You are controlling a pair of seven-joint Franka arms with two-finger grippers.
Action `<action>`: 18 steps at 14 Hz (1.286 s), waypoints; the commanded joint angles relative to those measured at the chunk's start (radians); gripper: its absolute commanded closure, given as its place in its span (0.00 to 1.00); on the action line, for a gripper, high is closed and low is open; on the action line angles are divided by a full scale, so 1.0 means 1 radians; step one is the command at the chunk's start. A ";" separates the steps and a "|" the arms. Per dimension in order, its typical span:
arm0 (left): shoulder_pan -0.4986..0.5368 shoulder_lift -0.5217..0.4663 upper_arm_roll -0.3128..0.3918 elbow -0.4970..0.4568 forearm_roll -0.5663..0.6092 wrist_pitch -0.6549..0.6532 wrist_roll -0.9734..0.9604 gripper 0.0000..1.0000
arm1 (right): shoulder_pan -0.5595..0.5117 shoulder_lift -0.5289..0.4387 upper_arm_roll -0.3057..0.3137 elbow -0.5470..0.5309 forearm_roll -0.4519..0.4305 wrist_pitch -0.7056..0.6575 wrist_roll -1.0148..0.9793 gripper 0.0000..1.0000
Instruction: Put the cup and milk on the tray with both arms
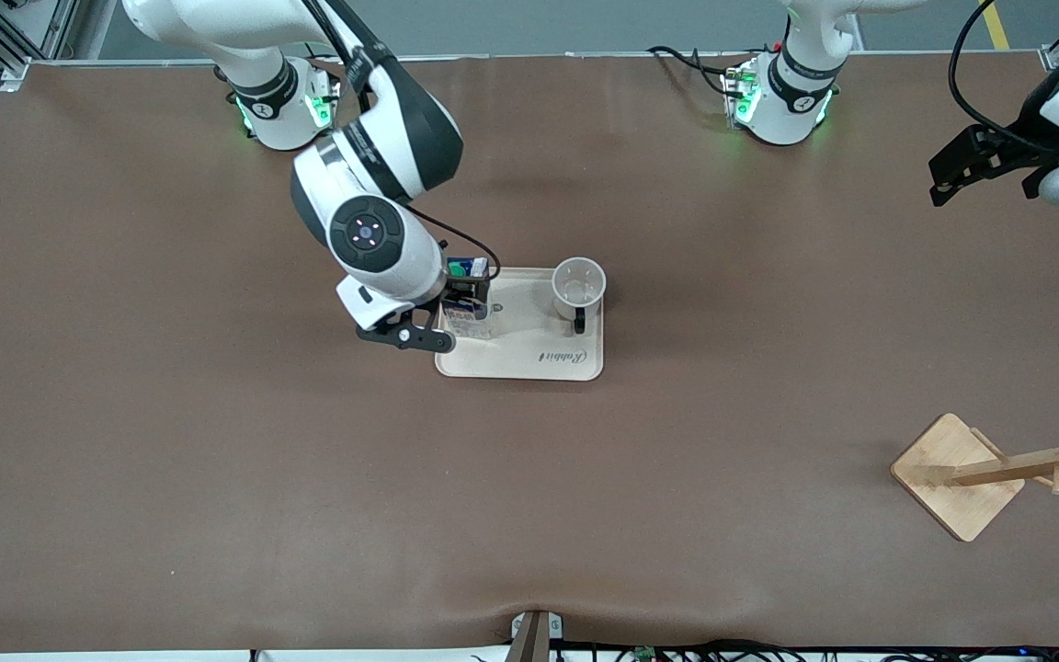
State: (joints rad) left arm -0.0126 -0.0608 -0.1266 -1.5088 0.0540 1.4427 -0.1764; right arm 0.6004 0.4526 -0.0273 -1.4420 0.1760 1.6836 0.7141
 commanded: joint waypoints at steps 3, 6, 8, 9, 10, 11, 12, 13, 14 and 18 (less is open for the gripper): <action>0.000 -0.025 0.010 -0.021 -0.011 0.013 0.005 0.00 | -0.106 -0.015 0.001 0.138 0.002 -0.110 -0.218 0.00; 0.002 -0.024 0.015 -0.021 -0.011 0.019 0.000 0.00 | -0.198 -0.014 -0.003 0.209 0.000 -0.155 -0.255 0.00; 0.010 -0.020 0.016 -0.021 -0.011 0.031 0.000 0.00 | -0.273 -0.034 -0.003 0.204 -0.001 -0.185 -0.367 0.00; 0.008 -0.017 0.016 -0.021 -0.011 0.033 0.000 0.00 | -0.295 -0.061 -0.009 0.206 -0.024 -0.191 -0.387 0.00; 0.008 -0.016 0.016 -0.021 -0.011 0.033 0.000 0.00 | -0.301 -0.081 -0.008 0.192 -0.079 -0.205 -0.384 0.00; 0.008 -0.014 0.016 -0.019 -0.011 0.034 0.000 0.00 | -0.301 -0.109 -0.008 0.178 -0.139 -0.241 -0.375 0.00; 0.008 -0.014 0.016 -0.018 -0.011 0.036 0.000 0.00 | -0.318 -0.121 -0.009 0.175 -0.157 -0.254 -0.390 0.00; 0.010 -0.014 0.016 -0.018 -0.011 0.035 0.000 0.00 | -0.370 -0.138 -0.008 0.158 -0.156 -0.260 -0.407 0.00; 0.010 -0.014 0.016 -0.018 -0.011 0.034 0.000 0.00 | -0.399 -0.162 -0.006 0.126 -0.153 -0.248 -0.432 0.00; 0.010 -0.019 0.016 -0.019 -0.011 0.034 0.000 0.00 | -0.516 -0.262 -0.008 -0.003 -0.153 -0.237 -0.619 0.00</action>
State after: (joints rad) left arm -0.0065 -0.0611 -0.1121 -1.5137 0.0540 1.4664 -0.1764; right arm 0.1412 0.2747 -0.0529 -1.3305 0.0273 1.4257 0.1647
